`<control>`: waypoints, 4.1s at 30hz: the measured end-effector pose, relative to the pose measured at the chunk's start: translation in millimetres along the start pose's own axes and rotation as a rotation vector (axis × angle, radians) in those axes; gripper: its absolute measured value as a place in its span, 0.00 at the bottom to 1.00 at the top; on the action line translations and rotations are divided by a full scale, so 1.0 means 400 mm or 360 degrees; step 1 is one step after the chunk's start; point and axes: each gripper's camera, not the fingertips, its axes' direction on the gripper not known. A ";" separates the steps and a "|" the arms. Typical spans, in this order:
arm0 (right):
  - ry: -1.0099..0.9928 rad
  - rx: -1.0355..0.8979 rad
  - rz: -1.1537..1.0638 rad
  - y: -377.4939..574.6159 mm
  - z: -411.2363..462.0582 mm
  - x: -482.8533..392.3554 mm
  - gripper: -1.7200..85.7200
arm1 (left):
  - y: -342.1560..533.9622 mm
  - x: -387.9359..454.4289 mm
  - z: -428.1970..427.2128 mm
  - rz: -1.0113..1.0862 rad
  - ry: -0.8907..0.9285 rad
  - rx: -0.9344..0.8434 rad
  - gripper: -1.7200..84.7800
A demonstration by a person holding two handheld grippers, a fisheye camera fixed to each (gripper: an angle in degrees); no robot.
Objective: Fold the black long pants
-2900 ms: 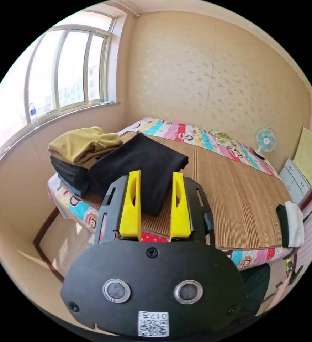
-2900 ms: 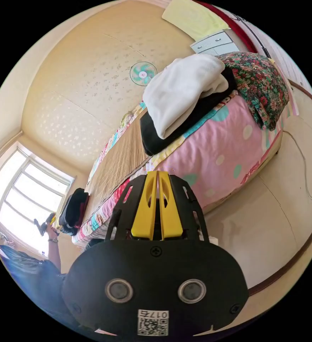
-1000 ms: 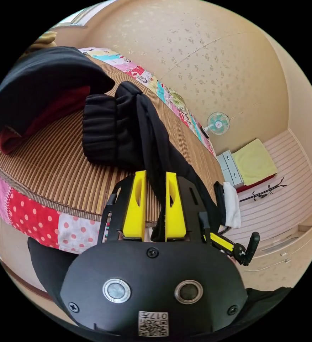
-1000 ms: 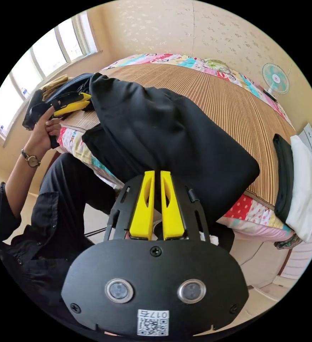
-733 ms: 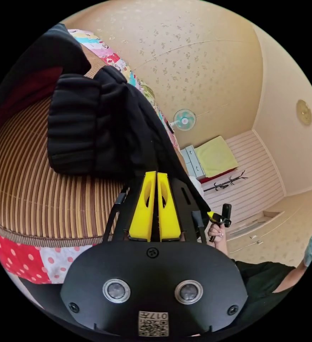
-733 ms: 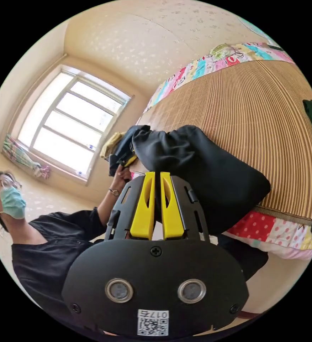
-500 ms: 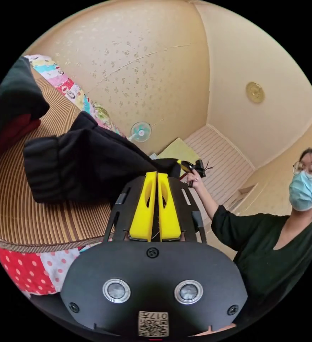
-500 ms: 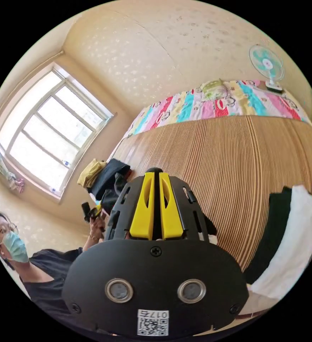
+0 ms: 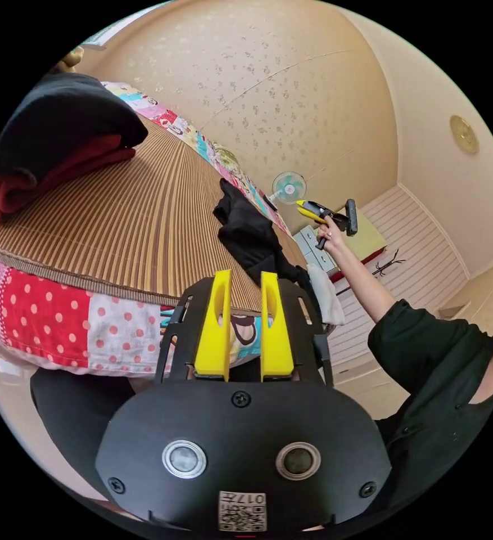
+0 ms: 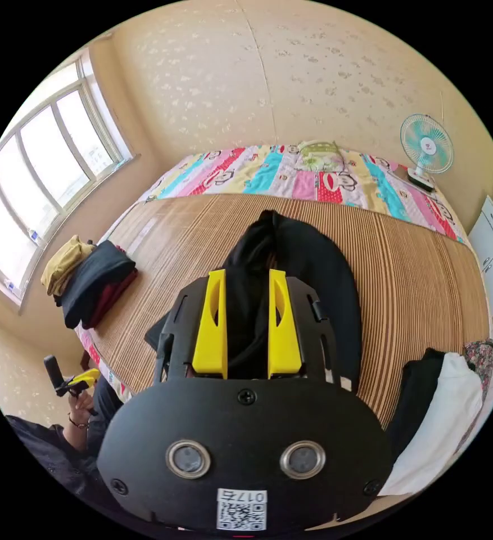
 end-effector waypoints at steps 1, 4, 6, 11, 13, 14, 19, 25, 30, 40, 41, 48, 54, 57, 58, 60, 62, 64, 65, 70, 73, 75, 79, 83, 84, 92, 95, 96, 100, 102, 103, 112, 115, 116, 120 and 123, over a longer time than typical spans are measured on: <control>-0.0074 -0.0084 0.0016 0.075 0.048 0.027 0.17 | -0.015 -0.001 0.024 -0.0008 0.0002 -0.0034 0.14; 0.0069 -0.0205 0.0026 0.239 0.136 0.059 0.20 | -0.082 0.015 0.151 -0.0022 -0.0082 -0.0125 0.17; 0.0141 -0.0250 -0.0013 0.315 0.180 0.056 0.21 | -0.130 0.042 0.281 -0.0019 -0.0063 -0.0227 0.19; 0.0347 -0.0339 -0.0210 0.399 0.276 -0.010 0.16 | -0.216 0.089 0.549 -0.0071 -0.0062 -0.0409 0.14; 0.0402 -0.0462 -0.0254 0.360 0.267 -0.012 0.11 | -0.265 0.103 0.595 0.0036 -0.0093 -0.0521 0.11; 0.0461 -0.0510 -0.0252 0.327 0.235 0.004 0.10 | -0.306 0.117 0.577 0.0153 -0.0131 -0.0550 0.10; 0.0694 -0.0137 -0.0073 0.261 -0.096 0.113 0.08 | -0.464 0.178 0.126 0.0338 -0.0381 -0.0132 0.09; 0.0871 0.0066 0.0165 0.509 -0.209 0.198 0.10 | -0.302 0.224 -0.276 0.0344 -0.1100 0.0325 0.09; 0.0562 -0.0009 0.0465 0.747 -0.139 0.300 0.13 | -0.039 -0.029 -0.436 -0.0378 -0.0902 0.0514 0.10; 0.0641 -0.0282 0.0276 0.742 -0.108 0.239 0.09 | -0.062 -0.022 -0.468 -0.0350 -0.0674 0.0389 0.15; 0.0720 -0.0303 0.0232 0.723 -0.119 0.239 0.08 | -0.085 -0.009 -0.468 -0.0339 -0.0675 0.0385 0.15; 0.1457 0.0150 -0.0152 0.528 -0.463 0.201 0.07 | -0.144 0.041 -0.473 -0.0321 -0.0613 0.0312 0.15; 0.1601 0.0708 -0.0040 0.718 -0.639 0.268 0.08 | -0.046 0.031 -0.460 -0.0454 -0.0302 0.0282 0.16; 0.1411 0.0352 0.0368 0.898 -0.552 0.440 0.10 | -0.016 0.001 -0.510 -0.0554 -0.0235 0.0312 0.16; 0.1331 0.0200 0.0524 0.980 -0.502 0.510 0.10 | -0.017 -0.005 -0.523 -0.0564 -0.0217 0.0319 0.17; 0.1198 -0.0030 0.0748 1.091 -0.438 0.592 0.11 | -0.039 -0.029 -0.574 -0.0586 -0.0122 0.0316 0.17; 0.1036 -0.0001 0.0896 1.208 -0.427 0.603 0.11 | -0.055 -0.046 -0.618 -0.0637 -0.0022 0.0351 0.18; 0.1005 0.0118 0.0966 1.265 -0.452 0.577 0.11 | -0.059 -0.063 -0.665 -0.0700 0.0161 0.0436 0.18; 0.0993 0.0176 0.1007 1.290 -0.469 0.561 0.10 | -0.055 -0.072 -0.696 -0.0732 0.0281 0.0514 0.18; 0.0961 0.0382 0.0941 1.292 -0.523 0.475 0.10 | -0.001 -0.108 -0.838 -0.0897 0.0352 0.0805 0.18; 0.0921 0.0361 0.0676 1.192 -0.490 0.387 0.10 | 0.002 -0.124 -0.913 -0.0937 0.0242 0.0846 0.19; 0.0766 0.0330 0.0475 1.105 -0.439 0.317 0.10 | -0.014 -0.146 -0.947 -0.0952 0.0302 0.0844 0.20; 0.0241 0.0265 -0.0119 0.839 -0.255 0.045 0.12 | -0.038 -0.159 -0.977 -0.0989 0.0332 0.0804 0.21; -0.0262 -0.0014 -0.0536 0.543 0.020 -0.336 0.16 | -0.028 -0.189 -0.986 -0.1120 0.0657 0.0836 0.22; -0.0341 -0.0038 -0.0558 0.506 0.060 -0.384 0.17 | -0.021 -0.202 -0.993 -0.1177 0.0745 0.0868 0.23; -0.0084 -0.0994 -0.0277 0.235 0.771 -0.810 0.23 | -0.027 -0.204 -0.958 -0.1386 0.0824 0.0663 0.21; 0.0250 -0.0878 -0.0328 0.286 0.827 -0.842 0.20 | -0.048 -0.179 -0.928 -0.1295 0.0772 0.0589 0.18; 0.0245 -0.0865 -0.0356 0.295 0.826 -0.844 0.19 | -0.056 -0.165 -0.915 -0.1239 0.0741 0.0555 0.17; 0.0196 -0.0806 -0.0529 0.340 0.801 -0.793 0.14 | -0.067 -0.116 -0.853 -0.1107 0.0715 0.0395 0.12; 0.0021 -0.0753 -0.0462 0.330 0.762 -0.736 0.12 | -0.070 -0.059 -0.827 -0.0926 0.0673 0.0368 0.10; -0.0177 -0.0688 -0.0381 0.315 0.719 -0.684 0.11 | -0.072 -0.040 -0.827 -0.0862 0.0647 0.0372 0.10; -0.0747 0.0039 -0.0462 0.111 0.387 -0.757 0.11 | -0.197 0.196 -0.992 -0.0118 -0.0068 0.0672 0.08; -0.0834 0.0042 -0.0360 0.019 0.481 -0.829 0.12 | -0.251 0.166 -1.039 -0.0180 -0.0267 0.0790 0.08; -0.0868 -0.0024 -0.0334 -0.009 0.531 -0.844 0.13 | -0.257 0.141 -1.050 -0.0270 -0.0410 0.0798 0.10; -0.0851 -0.0106 -0.0352 0.006 0.569 -0.824 0.15 | -0.132 0.094 -1.070 -0.0393 -0.0537 0.0938 0.14; -0.0858 0.0004 -0.0468 0.136 0.494 -0.730 0.15 | -0.017 0.126 -1.010 -0.0402 -0.0690 0.0953 0.15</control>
